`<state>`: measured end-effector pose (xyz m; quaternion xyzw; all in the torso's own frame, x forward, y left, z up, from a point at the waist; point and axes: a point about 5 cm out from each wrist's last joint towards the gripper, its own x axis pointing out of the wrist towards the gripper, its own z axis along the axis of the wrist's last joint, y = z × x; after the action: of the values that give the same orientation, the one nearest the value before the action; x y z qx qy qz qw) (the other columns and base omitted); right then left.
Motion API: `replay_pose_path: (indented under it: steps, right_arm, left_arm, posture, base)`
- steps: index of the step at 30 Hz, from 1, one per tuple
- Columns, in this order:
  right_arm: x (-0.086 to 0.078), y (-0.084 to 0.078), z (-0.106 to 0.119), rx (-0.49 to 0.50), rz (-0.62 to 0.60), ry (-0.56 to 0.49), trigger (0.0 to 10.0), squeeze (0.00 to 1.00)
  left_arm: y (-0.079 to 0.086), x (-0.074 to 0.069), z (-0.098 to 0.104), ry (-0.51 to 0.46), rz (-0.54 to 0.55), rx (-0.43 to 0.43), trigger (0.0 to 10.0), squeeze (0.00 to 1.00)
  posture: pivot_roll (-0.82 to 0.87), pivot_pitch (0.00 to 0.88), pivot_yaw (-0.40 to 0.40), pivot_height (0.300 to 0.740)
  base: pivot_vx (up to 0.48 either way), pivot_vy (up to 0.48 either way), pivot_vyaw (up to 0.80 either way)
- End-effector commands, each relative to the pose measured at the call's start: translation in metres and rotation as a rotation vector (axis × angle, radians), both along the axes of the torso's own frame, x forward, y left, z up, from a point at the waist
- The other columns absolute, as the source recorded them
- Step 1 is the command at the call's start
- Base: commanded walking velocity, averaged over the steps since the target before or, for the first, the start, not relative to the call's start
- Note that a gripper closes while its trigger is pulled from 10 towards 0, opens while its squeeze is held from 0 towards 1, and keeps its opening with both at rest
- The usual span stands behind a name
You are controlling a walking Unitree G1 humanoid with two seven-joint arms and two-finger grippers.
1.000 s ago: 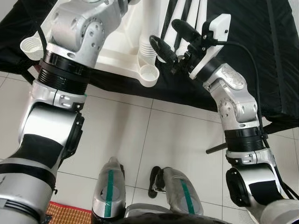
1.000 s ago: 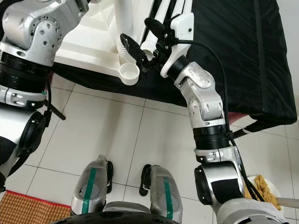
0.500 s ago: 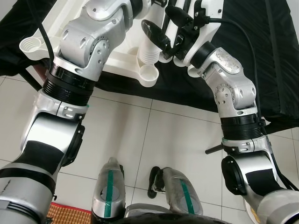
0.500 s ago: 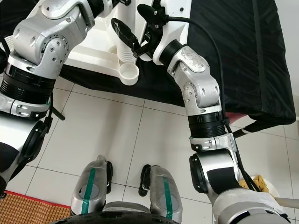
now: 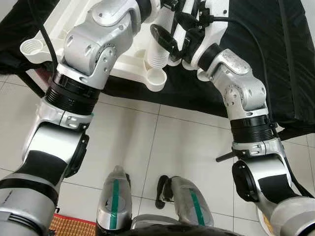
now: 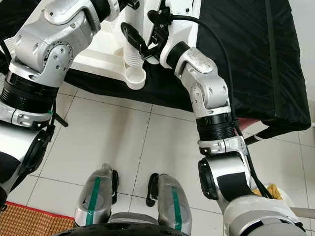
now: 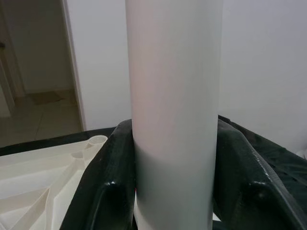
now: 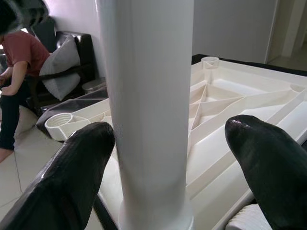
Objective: Building children table
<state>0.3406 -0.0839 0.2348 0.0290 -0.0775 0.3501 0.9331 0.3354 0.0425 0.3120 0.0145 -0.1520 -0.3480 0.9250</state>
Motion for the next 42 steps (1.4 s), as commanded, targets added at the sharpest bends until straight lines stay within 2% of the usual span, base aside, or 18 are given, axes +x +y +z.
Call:
replay_pose_path:
  steps: [1, 6, 7, 10, 11, 27, 28, 37, 38, 40, 41, 42]
  right_arm:
    - [0.003, 0.001, 0.001, -0.001, -0.010, 0.004, 10.0, 0.00]
    - [0.005, 0.003, 0.003, 0.008, -0.012, -0.003, 10.0, 0.00]
    - [0.006, 0.005, 0.004, 0.011, -0.010, -0.002, 4.4, 0.00]
    - [0.007, 0.006, 0.005, 0.013, -0.009, -0.001, 4.4, 0.00]
    - [0.008, 0.006, 0.006, 0.015, -0.006, -0.004, 0.0, 0.00]
    - [0.012, 0.002, 0.010, 0.035, -0.030, 0.006, 0.0, 0.00]
    - [0.013, 0.001, 0.009, 0.041, -0.043, 0.013, 10.0, 0.00]
    - [0.013, -0.003, 0.009, 0.080, -0.090, -0.014, 10.0, 0.00]
    - [0.014, -0.009, 0.010, 0.124, -0.123, -0.023, 10.0, 0.00]
    - [0.014, -0.010, 0.010, 0.135, -0.131, -0.023, 10.0, 0.00]
    - [0.013, -0.014, 0.010, 0.141, -0.148, -0.038, 10.0, 0.00]
    - [0.012, -0.020, 0.011, 0.161, -0.179, -0.047, 10.0, 0.00]
  left_arm:
    - [-0.011, -0.011, 0.002, -0.051, -0.194, 0.064, 10.0, 0.00]
    - [-0.014, -0.012, 0.004, -0.041, -0.208, 0.052, 10.0, 0.00]
    - [-0.016, -0.013, 0.007, -0.045, -0.220, 0.043, 10.0, 0.00]
    - [-0.017, -0.014, 0.009, -0.048, -0.223, 0.041, 10.0, 0.00]
    - [-0.018, -0.014, 0.010, -0.051, -0.228, 0.043, 10.0, 0.00]
    - [-0.027, -0.017, 0.018, -0.048, -0.298, 0.045, 10.0, 0.00]
    - [-0.029, -0.019, 0.017, -0.022, -0.336, 0.025, 10.0, 1.00]
    - [-0.029, -0.027, 0.018, 0.067, -0.442, -0.048, 10.0, 1.00]
    - [-0.025, -0.030, 0.024, 0.105, -0.473, -0.139, 10.0, 1.00]
    - [-0.023, -0.031, 0.026, 0.112, -0.478, -0.162, 10.0, 1.00]
    - [-0.020, -0.030, 0.026, 0.142, -0.476, -0.213, 10.0, 0.00]
    - [-0.016, -0.027, 0.026, 0.186, -0.468, -0.278, 10.0, 0.00]
  posture:
    - [0.06, 0.003, -0.076, 0.740]
    - [0.06, 0.002, -0.074, 0.740]
    - [0.05, 0.031, -0.071, 0.740]
    - [0.05, 0.031, -0.071, 0.740]
    - [0.05, 0.041, -0.071, 0.740]
    - [0.05, 0.084, -0.061, 0.740]
    - [0.06, 0.100, -0.064, 0.740]
    - [0.06, 0.106, -0.062, 0.740]
    - [0.05, 0.101, -0.062, 0.740]
    - [0.05, 0.101, -0.062, 0.740]
    - [0.05, 0.087, -0.056, 0.740]
    - [0.04, 0.081, -0.047, 0.740]
  base:
    - [0.000, 0.000, 0.00]
    - [0.000, 0.000, 0.00]
    - [0.000, 0.000, 0.00]
    - [0.000, 0.000, 0.00]
    - [0.000, 0.000, 0.00]
    - [0.000, 0.000, 0.00]
    - [0.000, 0.000, 0.00]
    - [0.000, 0.000, 0.00]
    - [0.000, 0.000, 0.00]
    - [0.000, 0.000, 0.00]
    - [0.000, 0.000, 0.00]
    - [0.000, 0.000, 0.00]
